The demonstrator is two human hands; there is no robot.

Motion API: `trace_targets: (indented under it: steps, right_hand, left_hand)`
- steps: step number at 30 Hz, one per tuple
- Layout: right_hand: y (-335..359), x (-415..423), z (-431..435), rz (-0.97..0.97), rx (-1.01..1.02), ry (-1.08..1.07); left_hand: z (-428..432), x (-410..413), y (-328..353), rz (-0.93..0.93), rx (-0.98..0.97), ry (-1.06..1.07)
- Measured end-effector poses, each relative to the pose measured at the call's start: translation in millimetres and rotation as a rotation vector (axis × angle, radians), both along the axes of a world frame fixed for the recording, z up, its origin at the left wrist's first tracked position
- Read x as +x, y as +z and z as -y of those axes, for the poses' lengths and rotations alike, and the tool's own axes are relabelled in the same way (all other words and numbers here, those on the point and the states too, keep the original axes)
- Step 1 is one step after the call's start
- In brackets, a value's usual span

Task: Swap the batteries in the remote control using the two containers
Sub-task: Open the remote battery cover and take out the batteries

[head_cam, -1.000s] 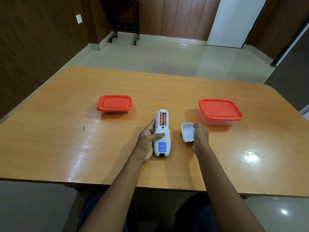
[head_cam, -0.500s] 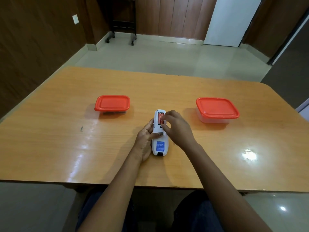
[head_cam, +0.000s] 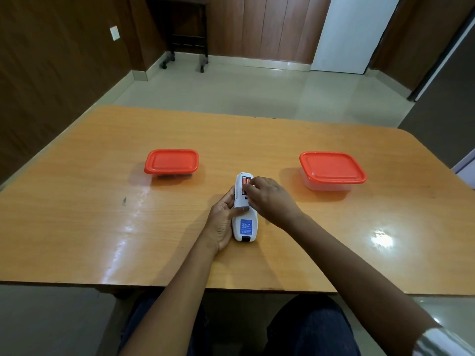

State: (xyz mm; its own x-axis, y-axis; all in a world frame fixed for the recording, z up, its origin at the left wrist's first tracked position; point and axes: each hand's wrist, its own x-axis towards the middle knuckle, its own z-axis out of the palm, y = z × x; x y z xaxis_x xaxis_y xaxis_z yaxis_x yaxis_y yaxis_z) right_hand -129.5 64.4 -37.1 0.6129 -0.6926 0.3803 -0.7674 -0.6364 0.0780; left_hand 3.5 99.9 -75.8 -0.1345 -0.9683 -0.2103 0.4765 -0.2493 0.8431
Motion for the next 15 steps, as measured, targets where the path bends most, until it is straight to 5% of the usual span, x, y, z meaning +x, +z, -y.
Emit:
trace_targets:
  steps: [6,15]
  right_hand:
    - [5.3,3.0,-7.3,0.457,0.403,-0.237]
    - [10.0,8.5,-18.9,1.139,0.713,-0.509]
  left_hand:
    - [-2.1,-4.4,4.6,0.084,-0.014,0.005]
    - [0.0,-20.8,20.8,0.535,0.062,0.119]
